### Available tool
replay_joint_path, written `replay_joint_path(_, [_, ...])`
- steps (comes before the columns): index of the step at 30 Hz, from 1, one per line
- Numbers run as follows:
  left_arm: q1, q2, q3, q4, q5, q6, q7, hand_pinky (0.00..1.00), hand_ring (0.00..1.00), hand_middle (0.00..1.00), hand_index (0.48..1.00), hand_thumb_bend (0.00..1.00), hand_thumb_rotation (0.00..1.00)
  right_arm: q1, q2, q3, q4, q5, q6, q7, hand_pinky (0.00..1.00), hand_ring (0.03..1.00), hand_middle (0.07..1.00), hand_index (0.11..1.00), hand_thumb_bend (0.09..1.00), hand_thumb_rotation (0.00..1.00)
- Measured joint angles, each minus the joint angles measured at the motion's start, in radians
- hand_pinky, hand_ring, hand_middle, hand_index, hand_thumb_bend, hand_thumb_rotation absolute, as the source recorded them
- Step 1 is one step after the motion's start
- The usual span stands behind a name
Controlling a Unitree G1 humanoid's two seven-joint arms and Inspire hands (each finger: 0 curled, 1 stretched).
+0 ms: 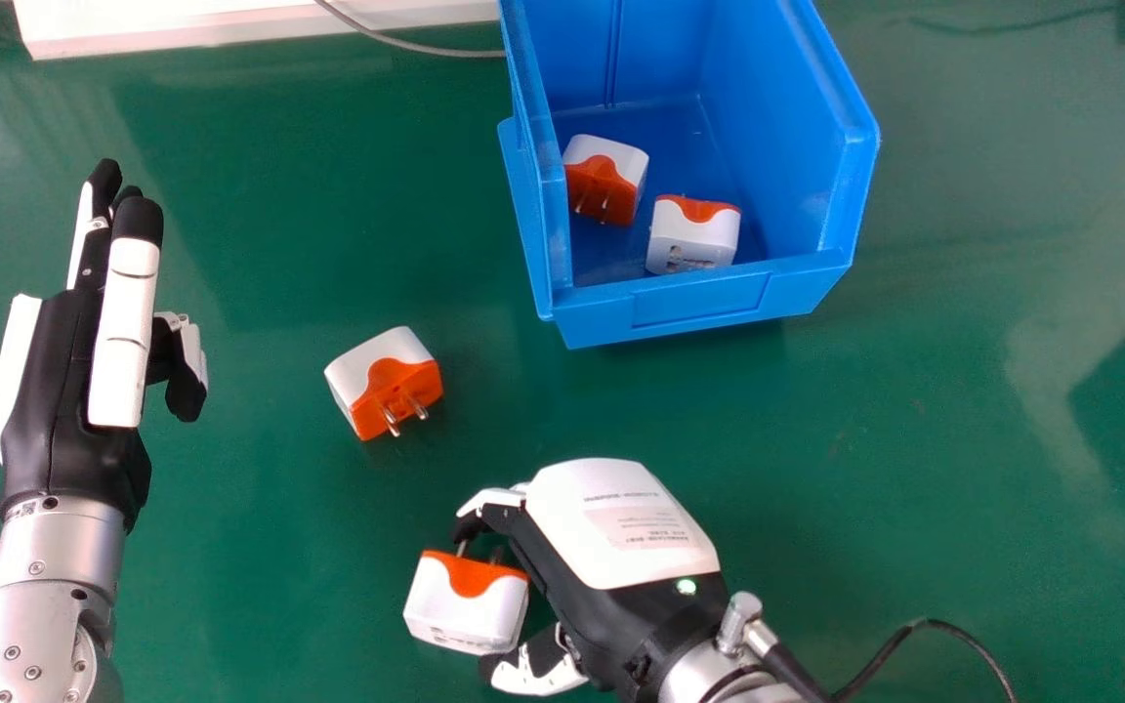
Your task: Pick all objects and put in blue box
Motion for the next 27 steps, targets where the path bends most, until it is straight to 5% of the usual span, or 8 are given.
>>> replay_joint_path(14, [0.055,0.008,0.045,-0.113,-0.036,0.062,-0.016,0.00,0.00,0.97,1.000,0.57,0.98,-0.077,-0.054,0.016,0.155,-0.113,-0.140,-0.278,0.41,0.505,0.588,0.563,0.478,0.03])
replay_joint_path(27, [0.085,0.009,0.068,-0.197,-0.045,0.122,-0.018,0.00,0.00,0.93,0.993,0.47,0.87,-0.054,-0.047,-0.020,0.174,-0.096,-0.152,-0.341,0.33,0.421,0.526,0.546,0.501,0.01])
